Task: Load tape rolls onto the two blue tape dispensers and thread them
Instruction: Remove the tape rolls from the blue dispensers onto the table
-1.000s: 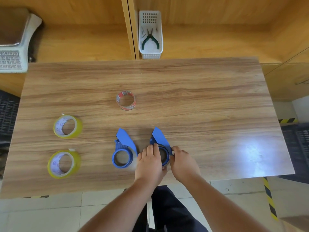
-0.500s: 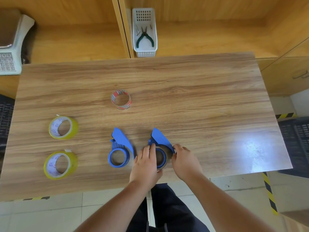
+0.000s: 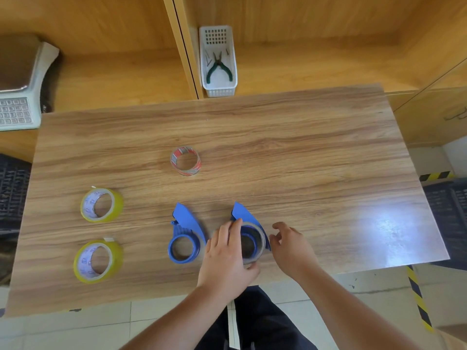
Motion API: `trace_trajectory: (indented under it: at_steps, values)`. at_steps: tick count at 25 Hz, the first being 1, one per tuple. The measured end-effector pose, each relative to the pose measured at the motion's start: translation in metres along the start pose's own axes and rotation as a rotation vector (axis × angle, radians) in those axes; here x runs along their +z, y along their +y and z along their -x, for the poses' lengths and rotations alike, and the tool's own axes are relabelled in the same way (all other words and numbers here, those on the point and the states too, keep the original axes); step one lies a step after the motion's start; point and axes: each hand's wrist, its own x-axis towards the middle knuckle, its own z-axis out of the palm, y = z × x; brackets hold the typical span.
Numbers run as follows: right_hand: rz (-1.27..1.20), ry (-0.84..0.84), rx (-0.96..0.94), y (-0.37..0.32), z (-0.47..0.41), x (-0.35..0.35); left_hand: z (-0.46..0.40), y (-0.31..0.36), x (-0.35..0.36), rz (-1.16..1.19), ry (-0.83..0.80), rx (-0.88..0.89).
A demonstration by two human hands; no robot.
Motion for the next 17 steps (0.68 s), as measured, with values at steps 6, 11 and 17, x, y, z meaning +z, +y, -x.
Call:
trace_trajectory:
  at_steps: [6,11,17]
  values:
    - [0.04,0.143,-0.028,-0.014,-0.023,-0.026,-0.1,0.006,-0.043,-0.021,0.148,-0.008]
    - [0.058,0.233,-0.019,-0.032,-0.044,-0.038,-0.179,-0.005,-0.042,-0.164,0.044,-0.054]
    - [0.047,0.206,0.059,-0.032,-0.041,-0.02,-0.226,-0.02,-0.021,-0.221,-0.02,-0.045]
